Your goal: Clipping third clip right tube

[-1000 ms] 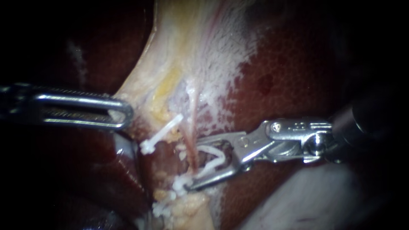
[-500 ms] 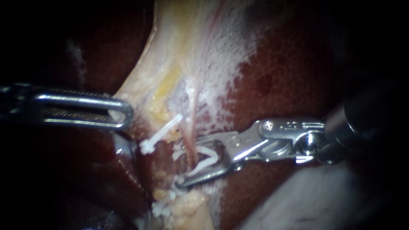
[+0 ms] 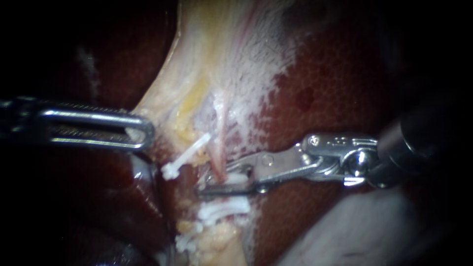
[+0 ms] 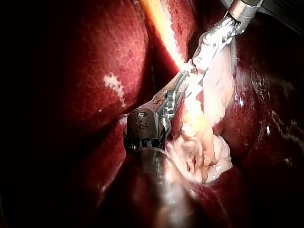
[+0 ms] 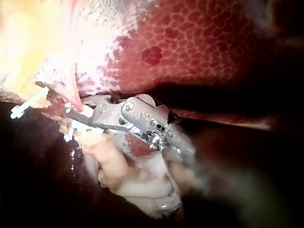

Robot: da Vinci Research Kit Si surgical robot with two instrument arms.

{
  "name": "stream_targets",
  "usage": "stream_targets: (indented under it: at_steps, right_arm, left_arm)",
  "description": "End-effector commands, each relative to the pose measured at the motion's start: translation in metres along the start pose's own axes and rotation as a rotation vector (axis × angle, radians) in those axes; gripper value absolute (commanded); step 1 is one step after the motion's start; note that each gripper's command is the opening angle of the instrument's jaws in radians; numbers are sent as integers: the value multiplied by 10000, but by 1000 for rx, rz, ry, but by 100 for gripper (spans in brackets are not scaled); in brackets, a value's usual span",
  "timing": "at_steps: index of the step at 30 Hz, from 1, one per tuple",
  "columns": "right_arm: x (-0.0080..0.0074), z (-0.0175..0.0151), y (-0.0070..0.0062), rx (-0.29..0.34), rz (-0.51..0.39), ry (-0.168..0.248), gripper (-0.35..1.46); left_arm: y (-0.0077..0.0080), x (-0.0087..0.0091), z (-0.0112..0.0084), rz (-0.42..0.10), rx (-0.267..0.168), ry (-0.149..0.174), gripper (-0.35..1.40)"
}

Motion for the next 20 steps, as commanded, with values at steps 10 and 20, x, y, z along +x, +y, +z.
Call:
stream_targets:
  at_steps: [10,20]
  right_arm:
    - [-2,1,0,1,-3,-1,-25]
    - [-4,1,0,1,-3,-1,-25]
  left_arm:
    - [0,0,0,0,0,0,-35]
    - [1,0,1,0,0,0,-35]
